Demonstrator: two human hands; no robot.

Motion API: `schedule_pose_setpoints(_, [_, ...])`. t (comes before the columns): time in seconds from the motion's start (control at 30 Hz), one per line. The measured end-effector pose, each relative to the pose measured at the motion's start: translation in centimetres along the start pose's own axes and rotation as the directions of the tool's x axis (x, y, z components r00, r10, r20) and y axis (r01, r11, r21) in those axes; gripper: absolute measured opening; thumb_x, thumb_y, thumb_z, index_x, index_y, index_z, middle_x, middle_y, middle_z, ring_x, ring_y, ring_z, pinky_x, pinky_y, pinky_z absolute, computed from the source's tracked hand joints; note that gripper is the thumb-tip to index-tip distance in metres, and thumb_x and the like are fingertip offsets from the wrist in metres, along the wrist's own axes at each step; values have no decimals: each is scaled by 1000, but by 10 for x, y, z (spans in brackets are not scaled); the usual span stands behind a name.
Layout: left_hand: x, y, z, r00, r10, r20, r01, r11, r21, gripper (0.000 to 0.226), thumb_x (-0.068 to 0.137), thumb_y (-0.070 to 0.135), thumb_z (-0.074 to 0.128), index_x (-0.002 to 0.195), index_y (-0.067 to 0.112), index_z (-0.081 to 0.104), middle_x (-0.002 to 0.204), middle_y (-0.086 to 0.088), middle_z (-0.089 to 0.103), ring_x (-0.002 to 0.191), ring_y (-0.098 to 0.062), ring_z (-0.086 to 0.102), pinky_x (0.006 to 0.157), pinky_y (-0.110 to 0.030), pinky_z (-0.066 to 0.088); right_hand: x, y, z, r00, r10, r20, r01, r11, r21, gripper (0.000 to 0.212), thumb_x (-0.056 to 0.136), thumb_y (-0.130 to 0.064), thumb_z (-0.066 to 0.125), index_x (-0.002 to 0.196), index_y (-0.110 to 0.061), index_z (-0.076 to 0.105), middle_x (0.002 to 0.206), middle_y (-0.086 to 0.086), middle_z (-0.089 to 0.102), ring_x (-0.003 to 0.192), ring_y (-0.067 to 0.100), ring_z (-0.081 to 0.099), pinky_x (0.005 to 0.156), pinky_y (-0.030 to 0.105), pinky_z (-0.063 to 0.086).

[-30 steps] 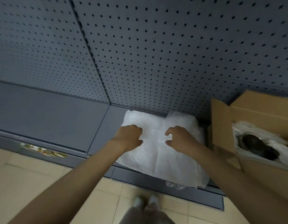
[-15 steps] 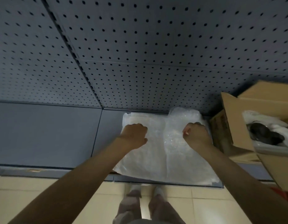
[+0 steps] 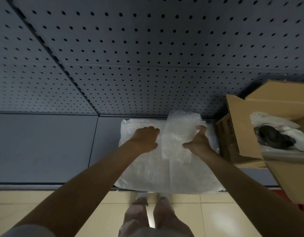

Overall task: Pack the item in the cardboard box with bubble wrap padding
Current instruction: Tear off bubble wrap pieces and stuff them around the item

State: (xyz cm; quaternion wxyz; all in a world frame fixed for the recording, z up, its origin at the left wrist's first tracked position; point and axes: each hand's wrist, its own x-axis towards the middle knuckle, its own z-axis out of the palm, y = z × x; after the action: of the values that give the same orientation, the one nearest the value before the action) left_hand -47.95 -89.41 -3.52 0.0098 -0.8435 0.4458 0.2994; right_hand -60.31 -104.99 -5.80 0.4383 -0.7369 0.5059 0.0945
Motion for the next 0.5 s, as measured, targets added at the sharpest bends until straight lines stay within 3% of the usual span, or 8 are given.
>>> schedule_pose_setpoints(0.13, [0,7,3,997,41,-69,-43,999,-22,79,88,33,65,152,17,20,151,-11,30,133,-29,40,105,-41,41,-6,0,-4,984,-95,153,90,995,44,92,75,-1,75,143,-27,19,115,3,45,99,20,48,76,26,45])
schedule_pose_setpoints(0.2, [-3,10,6,993,80,-91,-78,997,21,97,82,40,71,154,20,10,159,-9,13,143,-31,22,114,-45,30,-10,-2,-6,962,-119,246,99,991,92,89,73,-2,77,141,-29,26,110,5,52,97,20,53,68,23,48])
schedule_pose_setpoints(0.27, [-5,11,10,989,113,-94,-110,993,40,108,75,49,75,154,22,5,161,-6,6,147,-29,11,117,-47,21,-16,-6,-8,933,-126,337,74,984,165,84,72,-2,79,137,-30,33,101,2,54,88,15,56,69,22,50])
schedule_pose_setpoints(0.37, [-12,9,15,991,110,-80,-112,994,-13,114,70,55,76,154,24,5,158,-5,13,145,-27,17,117,-44,19,-26,-9,-11,900,-146,411,61,975,212,77,72,-5,80,130,-33,39,96,1,55,86,12,58,78,28,52])
schedule_pose_setpoints(0.5, [-29,13,14,991,78,-107,-94,984,-154,102,72,45,76,151,26,15,144,-3,40,127,-24,45,107,-36,35,-46,-13,-17,866,-234,441,117,954,276,62,74,-6,79,121,-30,46,103,-2,60,92,9,60,74,19,54])
